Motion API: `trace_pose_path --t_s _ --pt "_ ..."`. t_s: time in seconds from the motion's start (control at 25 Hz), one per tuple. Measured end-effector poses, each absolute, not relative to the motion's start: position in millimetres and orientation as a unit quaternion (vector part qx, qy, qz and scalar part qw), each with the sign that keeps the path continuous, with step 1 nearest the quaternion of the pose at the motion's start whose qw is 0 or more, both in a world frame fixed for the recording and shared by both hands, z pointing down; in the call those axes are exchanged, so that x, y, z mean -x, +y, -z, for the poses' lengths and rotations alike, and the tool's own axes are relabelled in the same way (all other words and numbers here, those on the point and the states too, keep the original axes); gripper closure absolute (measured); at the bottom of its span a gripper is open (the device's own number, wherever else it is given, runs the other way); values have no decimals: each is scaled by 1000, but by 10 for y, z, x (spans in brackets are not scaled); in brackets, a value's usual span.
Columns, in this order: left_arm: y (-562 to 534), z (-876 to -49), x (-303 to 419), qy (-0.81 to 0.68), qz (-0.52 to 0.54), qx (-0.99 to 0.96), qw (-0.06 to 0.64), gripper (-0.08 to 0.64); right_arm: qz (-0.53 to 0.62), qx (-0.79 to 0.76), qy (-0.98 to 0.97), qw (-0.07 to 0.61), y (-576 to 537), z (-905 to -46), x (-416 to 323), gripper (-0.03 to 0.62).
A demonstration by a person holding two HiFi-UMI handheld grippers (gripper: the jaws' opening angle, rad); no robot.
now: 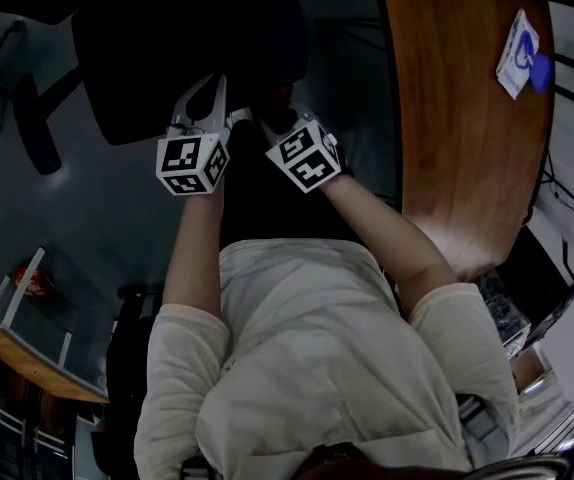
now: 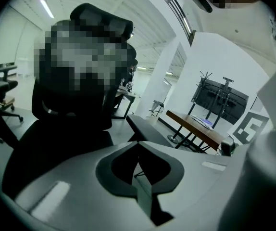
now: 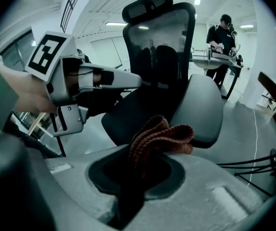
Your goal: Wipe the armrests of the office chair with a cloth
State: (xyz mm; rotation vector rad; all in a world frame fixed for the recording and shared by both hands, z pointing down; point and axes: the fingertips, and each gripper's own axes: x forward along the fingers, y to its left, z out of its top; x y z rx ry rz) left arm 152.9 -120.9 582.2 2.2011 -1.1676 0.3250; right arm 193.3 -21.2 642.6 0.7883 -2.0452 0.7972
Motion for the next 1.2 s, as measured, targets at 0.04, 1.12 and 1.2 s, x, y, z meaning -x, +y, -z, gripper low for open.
trace_pose_path --t_s 0.04,1.12,1.2 --pt "-1216 -5784 -1440 -452 -124 -831 301 543 -320 -311 -802 398 -221 -6415 -1883 546" --pt "-1986 -5494 -544 -472 2 -814 340 543 -454 -573 -630 261 -2485 -6537 -1762 546" --pt "-1963 -5481 -587 -470 4 -815 339 543 -473 -571 -623 251 -2349 -6549 -1770 546"
